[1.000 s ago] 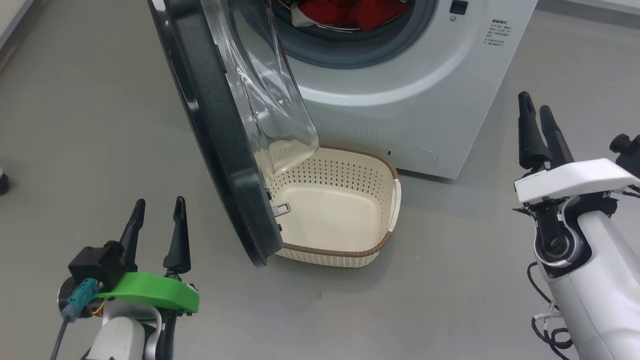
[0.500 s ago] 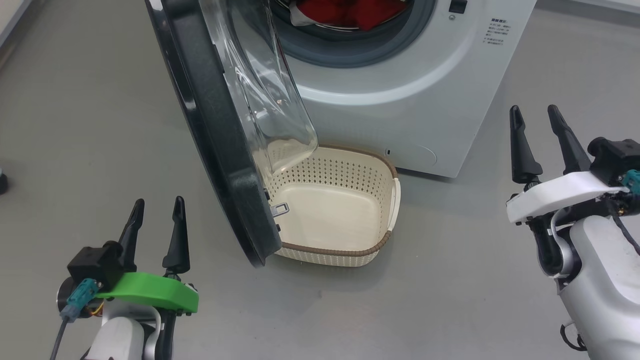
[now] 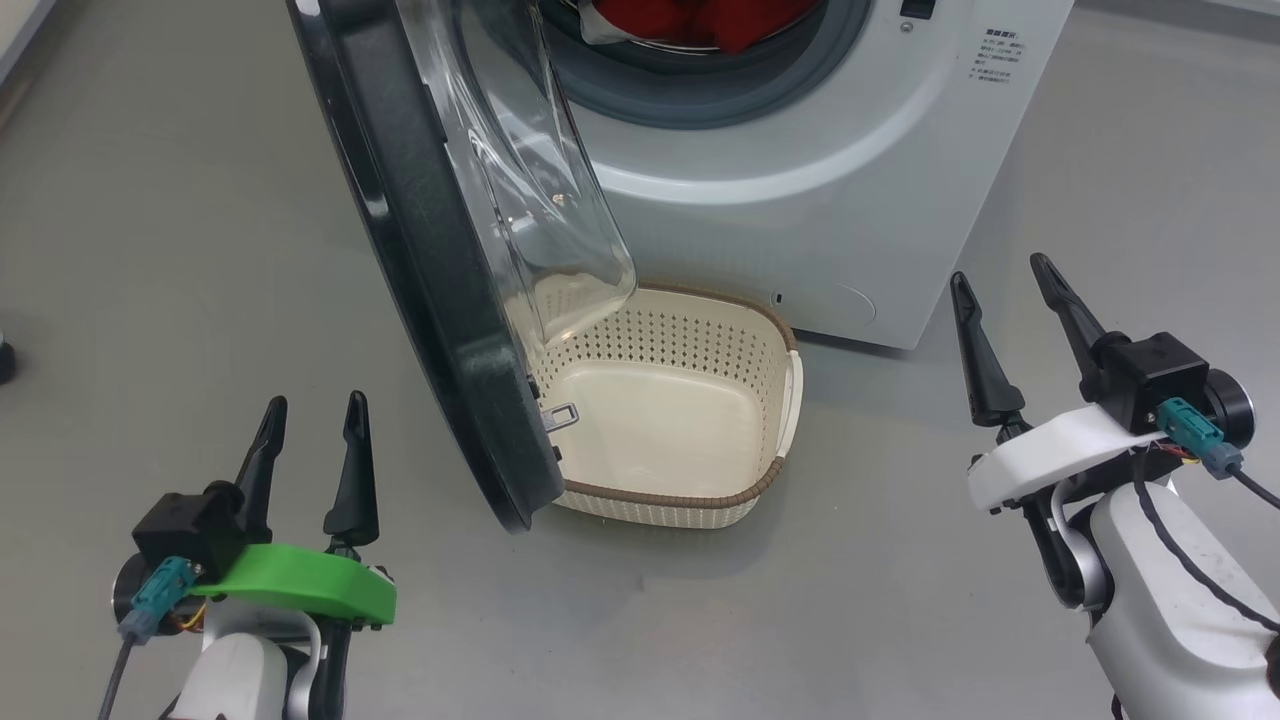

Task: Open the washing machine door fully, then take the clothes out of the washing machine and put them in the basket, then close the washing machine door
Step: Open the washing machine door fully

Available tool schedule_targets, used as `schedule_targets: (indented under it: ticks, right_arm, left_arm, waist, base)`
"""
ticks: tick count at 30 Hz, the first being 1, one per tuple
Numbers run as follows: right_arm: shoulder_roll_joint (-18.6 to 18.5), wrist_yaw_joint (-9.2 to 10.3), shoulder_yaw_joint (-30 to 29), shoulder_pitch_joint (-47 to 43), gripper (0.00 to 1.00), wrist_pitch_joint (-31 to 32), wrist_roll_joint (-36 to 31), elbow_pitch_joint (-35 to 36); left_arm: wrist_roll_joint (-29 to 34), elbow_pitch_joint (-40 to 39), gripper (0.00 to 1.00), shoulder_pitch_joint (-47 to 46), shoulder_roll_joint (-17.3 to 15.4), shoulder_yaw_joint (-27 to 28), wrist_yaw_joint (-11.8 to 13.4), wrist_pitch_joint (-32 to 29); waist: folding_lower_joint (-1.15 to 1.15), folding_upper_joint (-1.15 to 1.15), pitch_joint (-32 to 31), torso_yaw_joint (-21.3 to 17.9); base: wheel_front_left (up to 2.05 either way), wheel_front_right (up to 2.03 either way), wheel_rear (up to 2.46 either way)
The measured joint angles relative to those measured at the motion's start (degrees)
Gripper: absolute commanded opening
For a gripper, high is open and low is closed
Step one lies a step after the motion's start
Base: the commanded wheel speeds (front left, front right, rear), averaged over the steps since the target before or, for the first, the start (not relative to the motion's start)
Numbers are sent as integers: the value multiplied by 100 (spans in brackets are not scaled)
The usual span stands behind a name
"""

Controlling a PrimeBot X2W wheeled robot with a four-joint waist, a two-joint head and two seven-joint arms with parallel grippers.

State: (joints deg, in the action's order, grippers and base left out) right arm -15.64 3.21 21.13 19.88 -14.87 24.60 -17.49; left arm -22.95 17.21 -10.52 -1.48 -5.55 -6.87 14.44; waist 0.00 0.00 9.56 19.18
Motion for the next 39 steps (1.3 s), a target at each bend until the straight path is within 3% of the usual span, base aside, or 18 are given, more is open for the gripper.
schedule_targets:
  ticks: [11,36,37,38,39]
  right_arm:
    - [141,192,-53,-334,100,0,-416,-202]
    - [425,244,-288,-414,100,0,-745,-291]
    - [432,244,-298,-414,100,0,-757,-291]
    - [438,243,-308,-414,100,0,-762,-291]
    - [443,243,-314,-414,100,0,-764,-291]
  left_arm:
    - [0,-2,100,-1,0,-1,0,0]
    - [1,-3,100,-1,0,1,0,0]
    - [1,-2,69,-1,0,0,0,0]
    - [1,-1,0,-1,0,0,0,0]
    - [1,1,0,-1,0,-1,0,0]
  waist:
    - [0,0,-23,17]
    - [0,0,-55,25]
    - [0,0,-53,26]
    - [0,0,-52,28]
    - [0,0,-51,29]
  base:
    - [0,0,0]
    - [0,0,0]
    - [0,0,0]
    - [0,0,0]
    - [0,0,0]
